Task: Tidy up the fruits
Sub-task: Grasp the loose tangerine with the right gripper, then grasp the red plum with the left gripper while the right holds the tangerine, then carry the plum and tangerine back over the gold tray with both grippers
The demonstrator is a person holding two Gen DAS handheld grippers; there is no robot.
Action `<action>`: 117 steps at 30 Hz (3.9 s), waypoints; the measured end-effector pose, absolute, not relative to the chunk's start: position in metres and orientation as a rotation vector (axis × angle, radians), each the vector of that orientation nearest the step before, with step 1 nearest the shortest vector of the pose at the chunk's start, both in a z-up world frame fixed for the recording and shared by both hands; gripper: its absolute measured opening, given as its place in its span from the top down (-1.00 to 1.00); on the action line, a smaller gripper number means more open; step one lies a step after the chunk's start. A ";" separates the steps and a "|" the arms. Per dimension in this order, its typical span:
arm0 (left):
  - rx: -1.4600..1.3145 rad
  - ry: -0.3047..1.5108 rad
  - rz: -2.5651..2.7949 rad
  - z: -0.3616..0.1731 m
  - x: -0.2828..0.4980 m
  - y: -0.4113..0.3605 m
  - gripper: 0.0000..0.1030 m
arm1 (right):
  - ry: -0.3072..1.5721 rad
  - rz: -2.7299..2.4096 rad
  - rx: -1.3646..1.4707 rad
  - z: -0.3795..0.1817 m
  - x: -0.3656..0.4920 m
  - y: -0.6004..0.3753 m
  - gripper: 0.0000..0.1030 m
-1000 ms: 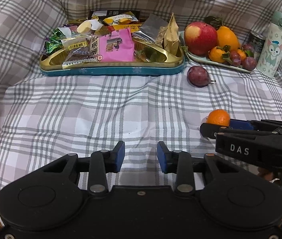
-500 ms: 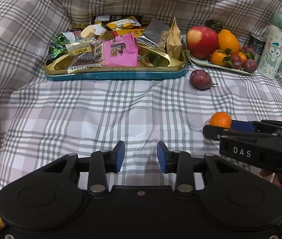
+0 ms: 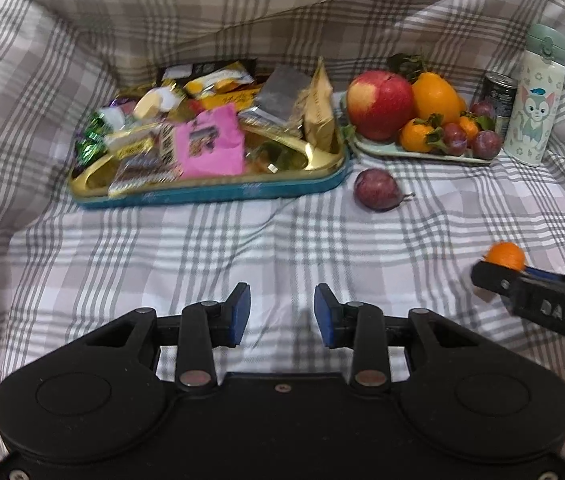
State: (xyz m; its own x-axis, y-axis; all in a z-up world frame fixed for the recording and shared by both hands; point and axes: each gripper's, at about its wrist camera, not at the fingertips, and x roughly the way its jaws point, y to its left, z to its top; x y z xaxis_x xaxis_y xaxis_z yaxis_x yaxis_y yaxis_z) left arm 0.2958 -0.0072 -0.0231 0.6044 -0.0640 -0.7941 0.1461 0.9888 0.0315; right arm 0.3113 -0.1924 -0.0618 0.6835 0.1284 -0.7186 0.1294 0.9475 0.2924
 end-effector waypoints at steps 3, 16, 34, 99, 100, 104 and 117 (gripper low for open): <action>0.106 0.900 -0.143 -0.021 0.305 -0.018 0.14 | 0.824 -0.045 0.335 -0.062 0.305 -0.198 0.20; 0.117 0.889 -0.191 -0.021 0.349 -0.058 0.14 | 0.816 -0.035 0.275 -0.060 0.290 -0.201 0.20; 0.187 0.908 -0.107 -0.036 0.400 -0.094 0.14 | 0.797 0.024 0.260 -0.052 0.284 -0.203 0.20; 0.228 1.072 -0.348 -0.054 0.347 -0.087 0.09 | 0.848 0.070 0.297 -0.048 0.257 -0.200 0.20; 0.229 1.076 -0.346 -0.054 0.346 -0.086 0.09 | 0.849 0.070 0.297 -0.049 0.256 -0.200 0.20; 0.226 1.109 -0.353 -0.060 0.346 -0.085 0.15 | 0.859 0.073 0.302 -0.050 0.256 -0.199 0.20; 0.242 1.049 -0.360 -0.052 0.343 -0.084 0.15 | 0.861 0.076 0.294 -0.050 0.257 -0.199 0.20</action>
State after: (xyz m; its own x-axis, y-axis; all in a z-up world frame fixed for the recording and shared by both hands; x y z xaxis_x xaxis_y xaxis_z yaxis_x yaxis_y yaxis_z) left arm 0.3435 -0.0842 -0.0520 0.4481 -0.1739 -0.8769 0.4013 0.9156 0.0235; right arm 0.2572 -0.1993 -0.0504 0.6519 0.1838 -0.7357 0.0525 0.9569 0.2856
